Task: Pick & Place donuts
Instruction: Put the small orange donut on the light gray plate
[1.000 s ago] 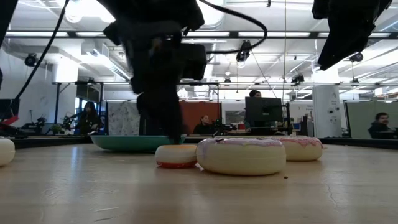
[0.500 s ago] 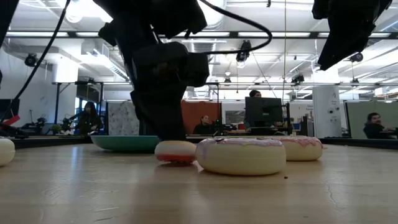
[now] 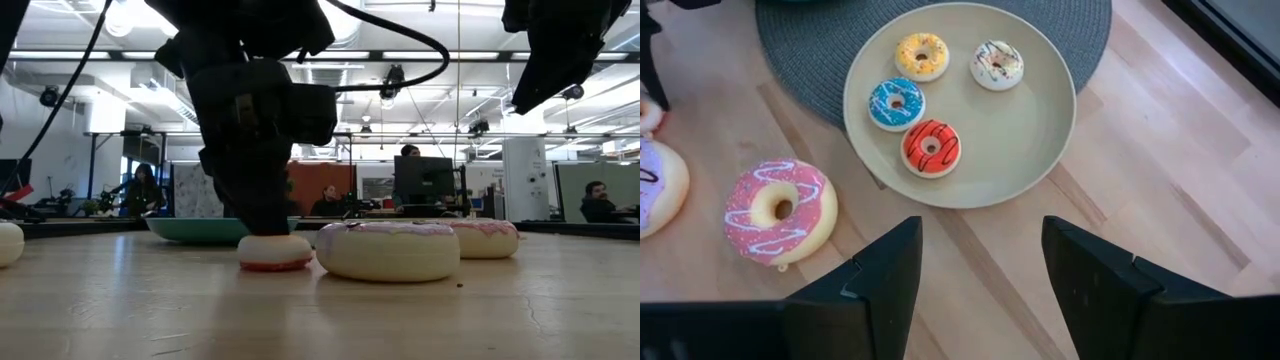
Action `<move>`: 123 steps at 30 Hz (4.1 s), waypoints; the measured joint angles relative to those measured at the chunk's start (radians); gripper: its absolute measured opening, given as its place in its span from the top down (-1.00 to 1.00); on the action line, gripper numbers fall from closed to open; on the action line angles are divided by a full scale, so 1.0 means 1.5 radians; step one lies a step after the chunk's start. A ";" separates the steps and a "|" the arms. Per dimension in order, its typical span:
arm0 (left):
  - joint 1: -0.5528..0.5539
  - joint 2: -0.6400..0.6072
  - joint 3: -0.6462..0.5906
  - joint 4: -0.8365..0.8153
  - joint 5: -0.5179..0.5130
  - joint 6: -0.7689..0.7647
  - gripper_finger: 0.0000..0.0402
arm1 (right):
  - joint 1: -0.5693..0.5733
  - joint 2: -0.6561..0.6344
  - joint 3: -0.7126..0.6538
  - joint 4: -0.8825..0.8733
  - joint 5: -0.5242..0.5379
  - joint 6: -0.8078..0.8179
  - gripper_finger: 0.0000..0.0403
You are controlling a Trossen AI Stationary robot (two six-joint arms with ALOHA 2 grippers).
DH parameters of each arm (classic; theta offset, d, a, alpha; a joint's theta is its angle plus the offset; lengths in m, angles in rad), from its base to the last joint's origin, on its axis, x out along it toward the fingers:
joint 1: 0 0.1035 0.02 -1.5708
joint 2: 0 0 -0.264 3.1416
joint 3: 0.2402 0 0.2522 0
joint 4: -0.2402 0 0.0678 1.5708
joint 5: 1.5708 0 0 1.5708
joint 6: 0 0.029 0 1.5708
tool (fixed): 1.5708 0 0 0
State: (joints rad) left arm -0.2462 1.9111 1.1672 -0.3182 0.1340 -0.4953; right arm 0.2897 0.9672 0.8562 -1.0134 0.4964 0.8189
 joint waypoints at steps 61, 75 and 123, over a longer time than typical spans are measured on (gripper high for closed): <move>0.277 -0.183 0.081 0.288 -0.071 0.133 1.00 | -0.161 0.105 0.145 0.326 -0.113 0.053 0.01; 0.277 -0.183 0.082 0.300 -0.058 0.137 1.00 | -0.177 0.179 0.194 0.293 -0.106 0.035 -0.30; 0.231 -0.323 -0.014 -0.042 -0.089 0.087 0.09 | -0.179 0.346 0.166 0.066 0.000 -0.444 0.93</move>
State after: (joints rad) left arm 0.1005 1.4269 1.1466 -0.3816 0.0013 -0.3644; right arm 0.0206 1.4857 1.1055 -0.9150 0.4965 0.1528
